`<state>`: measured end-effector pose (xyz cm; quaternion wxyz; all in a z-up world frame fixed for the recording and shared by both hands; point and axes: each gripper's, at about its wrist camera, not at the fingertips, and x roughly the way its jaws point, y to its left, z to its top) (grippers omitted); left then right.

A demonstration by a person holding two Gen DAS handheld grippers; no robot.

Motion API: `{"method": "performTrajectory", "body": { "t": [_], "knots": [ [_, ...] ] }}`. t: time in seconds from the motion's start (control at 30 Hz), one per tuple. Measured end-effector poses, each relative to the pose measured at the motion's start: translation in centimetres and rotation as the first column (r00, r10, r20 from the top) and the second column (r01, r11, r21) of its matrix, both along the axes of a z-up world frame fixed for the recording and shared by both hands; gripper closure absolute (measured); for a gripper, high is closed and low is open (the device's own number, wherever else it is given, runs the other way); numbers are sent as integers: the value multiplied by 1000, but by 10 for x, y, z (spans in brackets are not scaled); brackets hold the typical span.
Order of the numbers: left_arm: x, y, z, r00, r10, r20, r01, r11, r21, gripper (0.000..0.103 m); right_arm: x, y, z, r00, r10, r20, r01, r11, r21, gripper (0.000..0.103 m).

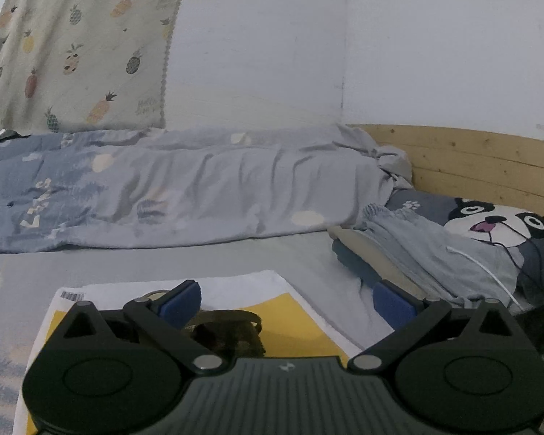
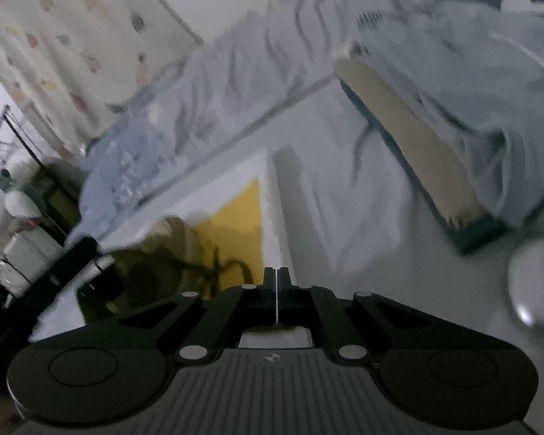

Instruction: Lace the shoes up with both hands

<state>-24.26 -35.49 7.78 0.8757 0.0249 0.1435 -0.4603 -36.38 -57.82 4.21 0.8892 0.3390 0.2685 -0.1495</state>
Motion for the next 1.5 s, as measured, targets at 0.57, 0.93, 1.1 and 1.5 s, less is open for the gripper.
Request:
{"method": "performTrajectory", "body": {
  "t": [0.57, 0.93, 1.1, 1.5],
  "knots": [
    [4, -4, 1, 999, 13, -36, -14, 1000, -22, 0, -14, -18, -26, 998, -58, -40, 64, 987, 150, 66],
    [3, -7, -2, 999, 3, -34, -4, 1000, -7, 0, -12, -6, -9, 998, -58, -13, 58, 998, 38, 99],
    [1, -6, -5, 1000, -8, -21, 8, 1000, 13, 0, -7, 7, 11, 999, -35, 19, 37, 998, -57, 100],
    [-6, 1, -13, 998, -57, 23, 56, 996, 71, 0, 13, 45, 60, 990, 90, 108, -63, 971, -231, 101]
  ]
}}
